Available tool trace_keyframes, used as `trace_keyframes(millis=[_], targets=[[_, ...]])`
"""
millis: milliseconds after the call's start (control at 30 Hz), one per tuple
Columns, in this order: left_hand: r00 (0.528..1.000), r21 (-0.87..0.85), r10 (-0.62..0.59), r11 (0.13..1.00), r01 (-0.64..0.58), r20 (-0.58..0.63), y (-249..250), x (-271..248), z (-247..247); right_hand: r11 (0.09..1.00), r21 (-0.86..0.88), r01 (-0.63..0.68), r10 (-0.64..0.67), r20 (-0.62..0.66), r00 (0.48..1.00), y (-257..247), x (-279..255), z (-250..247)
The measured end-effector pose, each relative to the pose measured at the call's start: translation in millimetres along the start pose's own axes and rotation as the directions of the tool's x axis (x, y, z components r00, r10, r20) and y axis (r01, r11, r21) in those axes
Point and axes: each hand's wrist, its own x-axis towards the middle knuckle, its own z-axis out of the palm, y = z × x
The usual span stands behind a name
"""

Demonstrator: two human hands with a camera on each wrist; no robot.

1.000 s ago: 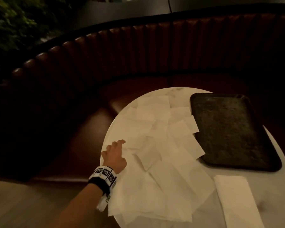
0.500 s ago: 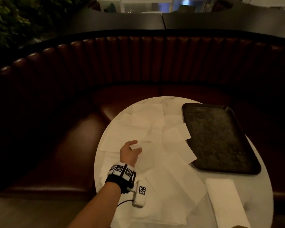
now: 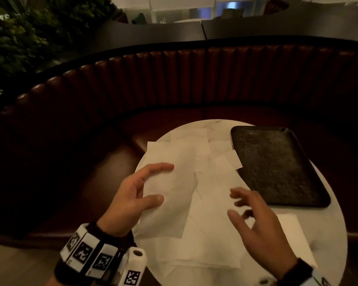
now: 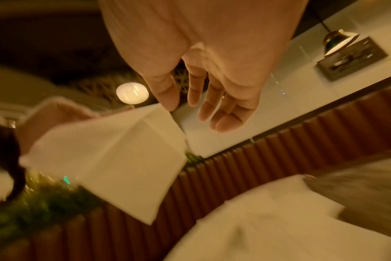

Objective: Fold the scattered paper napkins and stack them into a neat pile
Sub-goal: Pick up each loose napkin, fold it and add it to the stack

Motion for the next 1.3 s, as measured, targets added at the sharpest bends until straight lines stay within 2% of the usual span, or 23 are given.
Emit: trace_keyframes(millis=[67, 133, 200, 267, 367, 433, 467, 500, 533, 567, 633, 667, 700, 733, 833, 933, 1033, 1200, 1300], targets=[[0.999, -0.057, 0.047, 0.997, -0.048, -0.013, 9, -8, 2, 0.984, 0.176, 0.035, -0.042, 0.036, 0.998, -24, 20, 11], [0.993, -0.079, 0.102, 0.991, -0.106, -0.061, 11, -13, 8, 0.934, 0.357, -0.036, 0.004, 0.088, 0.996, -44, 37, 22], [0.986, -0.109, 0.136, 0.983, -0.147, -0.098, 7, -16, 15, 0.873, 0.482, -0.079, -0.002, 0.166, 0.986, -58, 35, 31], [0.981, -0.118, 0.142, 0.98, -0.158, -0.128, 1, -19, 21, 0.849, 0.512, -0.131, 0.019, 0.218, 0.976, -65, 38, 40], [0.981, -0.06, 0.127, 0.989, -0.137, -0.149, -4, -22, 24, 0.849, 0.51, -0.143, 0.057, 0.18, 0.982, -69, 37, 44], [0.978, 0.046, 0.117, 0.993, -0.11, -0.174, -3, -23, 19, 0.845, 0.515, -0.144, 0.079, 0.145, 0.986, -65, 36, 41], [0.973, 0.156, 0.128, 0.983, -0.098, -0.192, -1, -23, 14, 0.851, 0.504, -0.146, 0.091, 0.132, 0.987, -64, 36, 39], [0.962, 0.311, 0.17, 0.945, -0.098, -0.212, 4, -22, 9, 0.86, 0.488, -0.148, 0.098, 0.127, 0.987, -61, 36, 37], [0.945, 0.487, 0.248, 0.866, -0.117, -0.214, 12, -18, 4, 0.877, 0.458, -0.146, 0.094, 0.134, 0.987, -59, 37, 34], [0.923, 0.652, 0.342, 0.743, -0.151, -0.176, 22, -13, 1, 0.901, 0.414, -0.126, 0.074, 0.14, 0.987, -57, 38, 31], [0.897, 0.852, 0.442, 0.461, -0.249, 0.022, 42, 1, 0, 0.954, 0.294, -0.058, 0.011, 0.158, 0.987, -57, 39, 28], [0.892, 0.888, 0.426, 0.338, -0.312, 0.151, 51, 9, 2, 0.97, 0.243, -0.021, -0.022, 0.171, 0.985, -57, 40, 27], [0.892, 0.894, 0.367, 0.255, -0.368, 0.263, 57, 17, 4, 0.98, 0.195, 0.024, -0.06, 0.18, 0.982, -58, 40, 25], [0.899, 0.886, 0.277, 0.226, -0.404, 0.339, 59, 25, 6, 0.986, 0.148, 0.074, -0.101, 0.183, 0.978, -60, 40, 24], [0.899, 0.855, 0.041, 0.29, -0.429, 0.437, 56, 44, 8, 0.98, 0.038, 0.196, -0.2, 0.206, 0.958, -63, 39, 19], [0.881, 0.827, -0.042, 0.37, -0.424, 0.471, 53, 52, 5, 0.981, 0.001, 0.196, -0.191, 0.222, 0.956, -60, 39, 12], [0.871, 0.799, -0.012, 0.403, -0.446, 0.492, 52, 51, 6, 0.981, -0.033, 0.191, -0.178, 0.243, 0.954, -60, 40, 6], [0.847, 0.791, 0.026, 0.342, -0.507, 0.531, 53, 47, 17, 0.964, -0.07, 0.255, -0.231, 0.246, 0.941, -71, 52, 13], [0.871, 0.765, 0.076, 0.446, -0.465, 0.486, 57, 49, 9, 0.974, -0.063, 0.219, -0.204, 0.19, 0.96, -68, 52, 17]])
